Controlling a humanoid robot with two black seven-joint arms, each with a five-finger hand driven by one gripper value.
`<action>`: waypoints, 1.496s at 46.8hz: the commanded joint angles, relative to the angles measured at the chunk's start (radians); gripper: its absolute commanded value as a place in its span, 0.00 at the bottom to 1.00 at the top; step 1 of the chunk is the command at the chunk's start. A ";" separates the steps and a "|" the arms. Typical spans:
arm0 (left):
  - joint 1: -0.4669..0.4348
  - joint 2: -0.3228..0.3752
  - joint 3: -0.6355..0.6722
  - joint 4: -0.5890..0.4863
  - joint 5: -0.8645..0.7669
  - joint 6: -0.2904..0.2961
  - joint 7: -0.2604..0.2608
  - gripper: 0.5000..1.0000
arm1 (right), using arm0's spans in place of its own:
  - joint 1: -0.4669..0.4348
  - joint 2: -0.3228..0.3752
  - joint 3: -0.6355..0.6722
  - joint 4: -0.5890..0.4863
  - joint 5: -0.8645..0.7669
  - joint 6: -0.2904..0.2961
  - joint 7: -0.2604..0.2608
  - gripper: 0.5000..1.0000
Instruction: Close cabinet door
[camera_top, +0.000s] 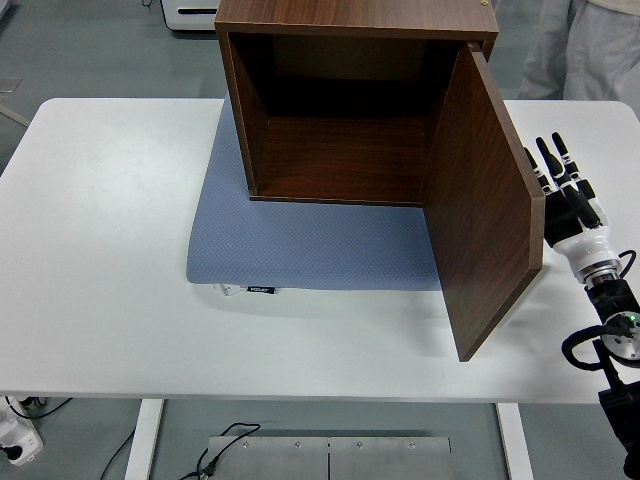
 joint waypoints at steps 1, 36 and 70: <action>0.000 0.000 0.000 0.000 0.000 -0.001 0.000 1.00 | 0.000 -0.005 0.000 0.003 0.000 0.000 0.000 1.00; 0.000 0.000 0.000 0.000 0.000 -0.001 0.000 1.00 | -0.146 -0.161 0.001 0.182 0.001 0.021 0.000 1.00; 0.000 0.000 0.000 0.000 0.002 0.001 0.000 1.00 | -0.477 -0.273 0.101 0.532 0.000 0.091 -0.003 1.00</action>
